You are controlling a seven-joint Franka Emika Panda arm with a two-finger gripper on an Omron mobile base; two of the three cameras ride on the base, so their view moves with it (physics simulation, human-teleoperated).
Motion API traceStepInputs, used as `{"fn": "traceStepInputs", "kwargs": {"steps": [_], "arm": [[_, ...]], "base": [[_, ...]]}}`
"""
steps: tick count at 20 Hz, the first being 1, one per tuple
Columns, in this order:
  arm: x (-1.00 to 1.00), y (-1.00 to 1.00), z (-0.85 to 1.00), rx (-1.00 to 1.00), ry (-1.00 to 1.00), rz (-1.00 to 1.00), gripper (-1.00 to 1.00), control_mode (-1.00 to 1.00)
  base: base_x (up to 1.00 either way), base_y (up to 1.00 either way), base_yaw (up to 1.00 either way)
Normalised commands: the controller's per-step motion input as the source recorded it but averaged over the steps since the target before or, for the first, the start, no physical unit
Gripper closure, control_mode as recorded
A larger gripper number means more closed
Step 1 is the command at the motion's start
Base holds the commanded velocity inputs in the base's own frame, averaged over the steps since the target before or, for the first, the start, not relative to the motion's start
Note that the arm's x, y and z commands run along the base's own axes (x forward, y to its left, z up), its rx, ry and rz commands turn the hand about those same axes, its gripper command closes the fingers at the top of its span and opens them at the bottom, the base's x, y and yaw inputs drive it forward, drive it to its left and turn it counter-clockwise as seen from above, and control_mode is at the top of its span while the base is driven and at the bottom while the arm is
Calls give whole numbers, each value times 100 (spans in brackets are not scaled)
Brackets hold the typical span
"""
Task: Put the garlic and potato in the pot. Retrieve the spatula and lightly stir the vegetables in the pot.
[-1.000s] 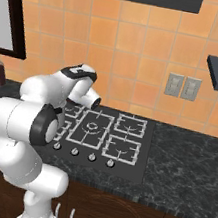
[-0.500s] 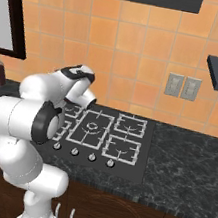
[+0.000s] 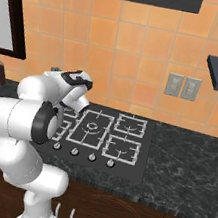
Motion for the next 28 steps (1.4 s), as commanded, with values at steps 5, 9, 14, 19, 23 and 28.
{"fn": "traceStepInputs", "kwargs": {"steps": [5,9,14,19,23,28], "arm": [[-1,-10,0,-6,-5,-5,100,-100],[-3,-43,0,-18,0,-15,100,-100],[-4,-23,1,-19,-3,-13,100,-100],[-1,-1,0,-10,-5,-7,100,-100],[21,0,0,7,-1,0,100,-100],[5,18,7,14,-10,2,100,-100]], "base": [[0,0,0],[0,0,0],[0,0,0],[0,0,0],[0,0,0],[0,0,0]]}}
